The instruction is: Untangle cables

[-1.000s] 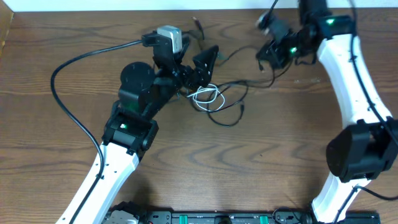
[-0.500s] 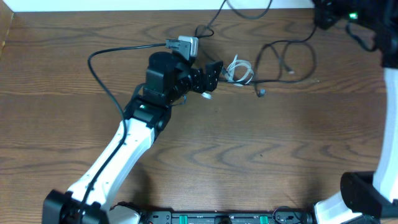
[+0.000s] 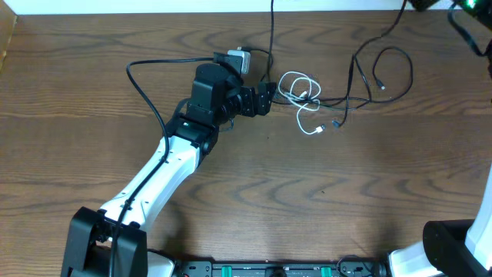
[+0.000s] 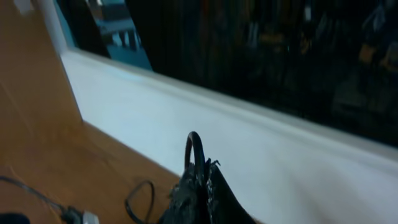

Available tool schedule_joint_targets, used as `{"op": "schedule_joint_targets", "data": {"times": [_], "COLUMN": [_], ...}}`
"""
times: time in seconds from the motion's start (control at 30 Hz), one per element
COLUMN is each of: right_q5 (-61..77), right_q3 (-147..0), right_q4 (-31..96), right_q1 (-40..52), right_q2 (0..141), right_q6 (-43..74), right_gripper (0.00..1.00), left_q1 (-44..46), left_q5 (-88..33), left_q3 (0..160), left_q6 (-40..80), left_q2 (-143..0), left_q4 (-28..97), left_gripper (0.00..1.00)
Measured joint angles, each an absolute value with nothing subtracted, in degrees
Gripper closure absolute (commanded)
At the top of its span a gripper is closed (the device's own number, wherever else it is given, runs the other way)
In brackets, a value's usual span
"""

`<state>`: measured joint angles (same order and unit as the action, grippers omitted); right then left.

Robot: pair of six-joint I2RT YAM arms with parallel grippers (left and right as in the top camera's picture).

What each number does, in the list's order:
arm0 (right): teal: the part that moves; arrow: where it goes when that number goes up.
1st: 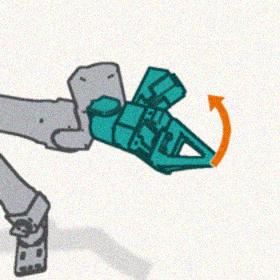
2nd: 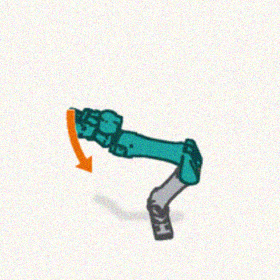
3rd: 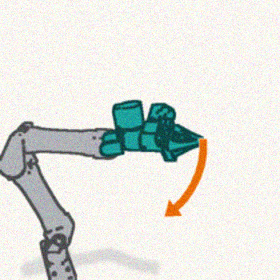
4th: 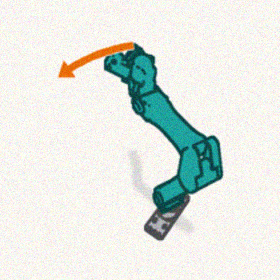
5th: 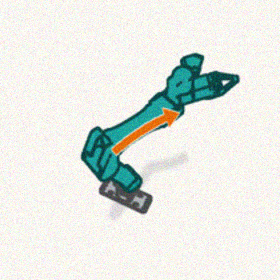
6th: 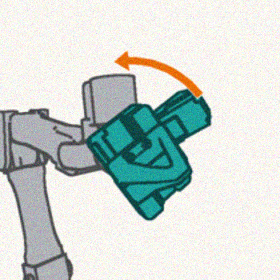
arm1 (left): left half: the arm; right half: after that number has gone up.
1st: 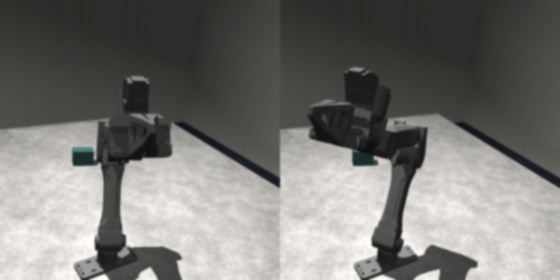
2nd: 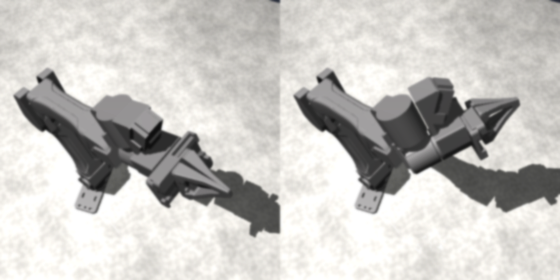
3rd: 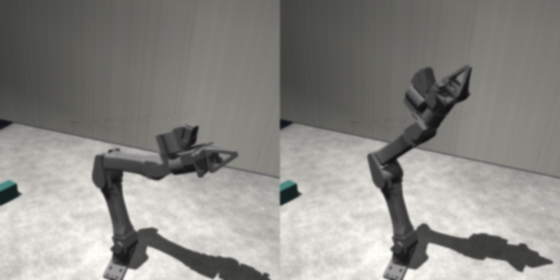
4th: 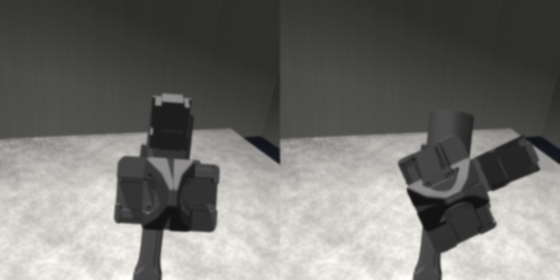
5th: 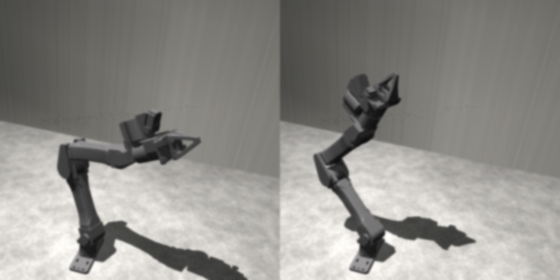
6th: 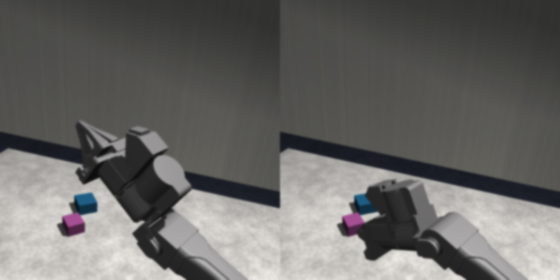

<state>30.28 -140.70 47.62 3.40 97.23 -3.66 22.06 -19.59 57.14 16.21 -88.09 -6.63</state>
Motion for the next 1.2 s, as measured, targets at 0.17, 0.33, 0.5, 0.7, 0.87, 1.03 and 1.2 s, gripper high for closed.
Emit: {"op": "schedule_joint_targets", "data": {"times": [0.17, 0.33, 0.5, 0.7, 0.87, 1.03, 1.2], "right_q5": [31.09, 31.51, 29.74, 27.53, 25.71, 25.23, 25.04], "right_q3": [-140.68, -140.75, -140.75, -140.75, -140.75, -140.97, -140.94], "right_q4": [37.6, 29.61, 25.36, 22.87, 15.27, 18.87, 22.37], "right_q1": [3.4, 3.4, 3.4, 3.4, 3.4, 3.4, 3.4], "right_q2": [97.34, 97.32, 97.32, 97.34, 97.34, 97.34, 98.13], "right_q6": [1.41, 6.2, 8.88, 10.41, 12.45, 14.09, 14.66], "right_gripper": [0.99, 0.99, 0.99, 0.99, 0.99, 0.99, 0.99], "left_q1": [22.06, 22.06, 22.65, 25.28, 29.12, 32.16, 32.67], "left_q5": [-19.59, -19.64, -19.64, -19.64, -19.64, -19.66, -19.64], "left_q3": [57.14, 57.14, 57.14, 57.14, 57.14, 57.14, 57.14], "left_q6": [16.21, 16.21, 16.23, 16.21, 15.29, 12.99, 11.68], "left_q2": [-88.09, -88.09, -88.09, -88.09, -88.47, -92.38, -98.13], "left_q4": [-6.57, -6.59, -6.68, -6.7, -6.22, -7.11, -11.64], "left_gripper": [0.08, 0.08, 0.08, 0.08, 0.08, 0.08, 0.08]}}
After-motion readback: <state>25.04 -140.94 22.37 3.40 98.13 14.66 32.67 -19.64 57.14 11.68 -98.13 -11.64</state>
